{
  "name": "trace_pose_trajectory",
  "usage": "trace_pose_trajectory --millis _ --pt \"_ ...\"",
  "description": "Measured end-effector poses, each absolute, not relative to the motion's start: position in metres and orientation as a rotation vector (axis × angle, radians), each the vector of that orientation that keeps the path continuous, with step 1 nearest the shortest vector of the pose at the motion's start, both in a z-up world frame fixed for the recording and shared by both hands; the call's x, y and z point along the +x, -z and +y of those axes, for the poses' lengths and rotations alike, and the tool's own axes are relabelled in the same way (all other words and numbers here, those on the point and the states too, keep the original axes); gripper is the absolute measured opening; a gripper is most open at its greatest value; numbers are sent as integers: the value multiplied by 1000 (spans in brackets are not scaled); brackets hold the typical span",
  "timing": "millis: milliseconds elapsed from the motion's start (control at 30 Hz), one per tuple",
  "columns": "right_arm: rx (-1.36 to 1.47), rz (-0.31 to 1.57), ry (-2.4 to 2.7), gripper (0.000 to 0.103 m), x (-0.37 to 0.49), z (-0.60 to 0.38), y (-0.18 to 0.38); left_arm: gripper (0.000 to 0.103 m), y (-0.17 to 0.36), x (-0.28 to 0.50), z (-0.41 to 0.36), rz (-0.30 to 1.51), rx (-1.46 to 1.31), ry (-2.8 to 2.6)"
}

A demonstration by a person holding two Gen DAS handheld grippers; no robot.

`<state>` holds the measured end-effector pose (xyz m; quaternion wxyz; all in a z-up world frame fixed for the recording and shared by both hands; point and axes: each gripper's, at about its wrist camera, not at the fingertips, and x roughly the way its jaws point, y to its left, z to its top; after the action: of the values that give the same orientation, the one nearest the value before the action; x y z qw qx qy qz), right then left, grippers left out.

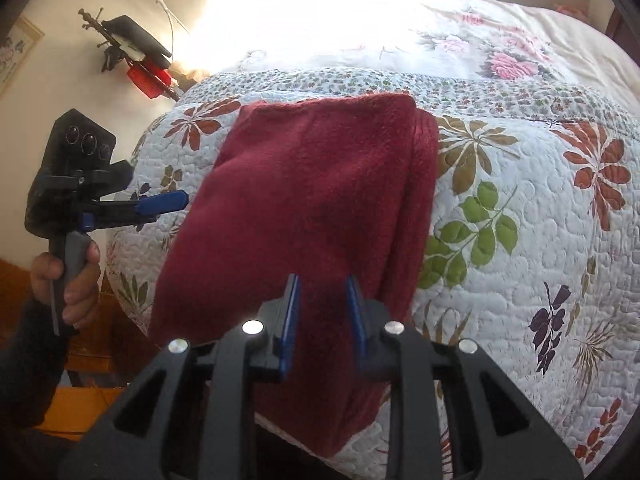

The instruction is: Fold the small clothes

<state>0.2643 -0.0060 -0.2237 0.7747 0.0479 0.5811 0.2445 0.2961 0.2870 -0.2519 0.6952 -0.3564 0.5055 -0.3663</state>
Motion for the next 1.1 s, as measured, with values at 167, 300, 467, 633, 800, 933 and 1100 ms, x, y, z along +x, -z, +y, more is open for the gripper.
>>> trace_pose_trajectory --millis 167,300,467,633,800,933,1100 --pt "107 1298 -486 25 242 -8 245 80 270 270 268 1206 -769 881" --pt "90 1366 -402 32 237 -19 280 76 315 268 242 1289 -738 880" --pt "140 1316 -386 31 223 -22 250 76 281 259 252 1221 -707 889" --pt "168 1212 -397 26 198 -12 215 78 249 223 260 1175 -676 1000" --pt "101 1330 -388 15 191 3 262 78 311 217 247 1320 -725 939" --pt "134 1360 -371 6 184 -6 277 78 321 211 239 1322 -772 882" --pt "107 1285 -430 58 160 -10 244 91 285 161 251 1275 -807 780"
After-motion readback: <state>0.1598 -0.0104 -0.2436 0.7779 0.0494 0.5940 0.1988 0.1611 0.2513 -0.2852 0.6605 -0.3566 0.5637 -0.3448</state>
